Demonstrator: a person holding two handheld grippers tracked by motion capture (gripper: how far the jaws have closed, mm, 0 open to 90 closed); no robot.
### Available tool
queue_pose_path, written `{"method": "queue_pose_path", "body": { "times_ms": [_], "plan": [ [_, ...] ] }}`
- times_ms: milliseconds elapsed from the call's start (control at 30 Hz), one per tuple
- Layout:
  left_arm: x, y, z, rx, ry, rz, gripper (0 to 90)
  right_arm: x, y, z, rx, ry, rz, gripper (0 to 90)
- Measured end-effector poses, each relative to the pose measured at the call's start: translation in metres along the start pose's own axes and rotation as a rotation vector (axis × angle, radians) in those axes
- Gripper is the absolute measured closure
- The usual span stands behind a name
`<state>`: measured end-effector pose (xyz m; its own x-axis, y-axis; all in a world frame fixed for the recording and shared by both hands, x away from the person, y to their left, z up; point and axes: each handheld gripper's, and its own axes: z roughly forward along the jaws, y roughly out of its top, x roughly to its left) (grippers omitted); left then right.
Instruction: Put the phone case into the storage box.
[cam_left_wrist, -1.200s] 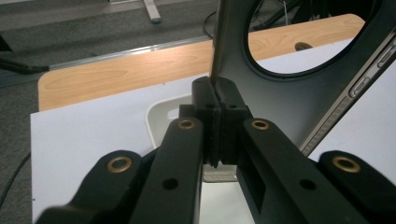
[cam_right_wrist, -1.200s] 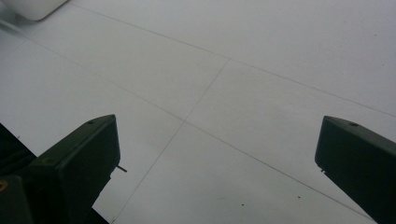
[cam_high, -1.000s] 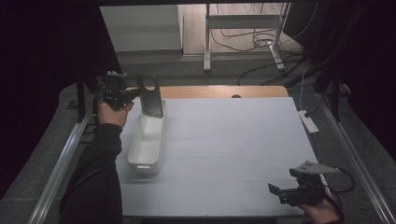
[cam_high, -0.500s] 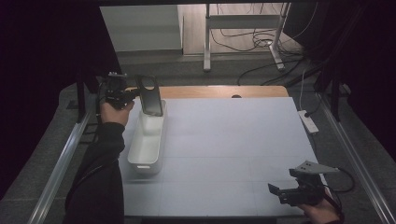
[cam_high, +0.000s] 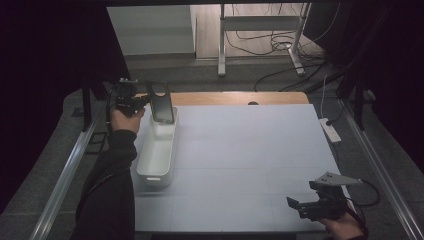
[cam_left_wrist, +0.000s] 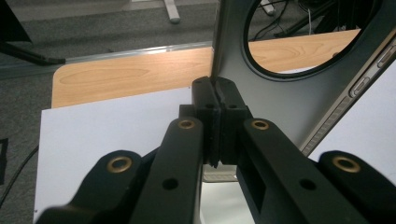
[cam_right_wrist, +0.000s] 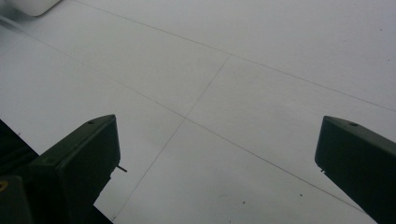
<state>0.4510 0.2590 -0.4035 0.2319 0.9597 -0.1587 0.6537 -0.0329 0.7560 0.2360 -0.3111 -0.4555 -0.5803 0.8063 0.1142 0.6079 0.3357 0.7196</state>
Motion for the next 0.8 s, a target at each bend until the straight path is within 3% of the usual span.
{"method": "queue_pose_path", "body": {
  "times_ms": [800],
  "plan": [
    [-0.002,-0.010,0.024,0.015,0.033,-0.008,88.9,-0.001,0.000,0.001,0.014,0.007,0.000,0.8]
  ]
}}
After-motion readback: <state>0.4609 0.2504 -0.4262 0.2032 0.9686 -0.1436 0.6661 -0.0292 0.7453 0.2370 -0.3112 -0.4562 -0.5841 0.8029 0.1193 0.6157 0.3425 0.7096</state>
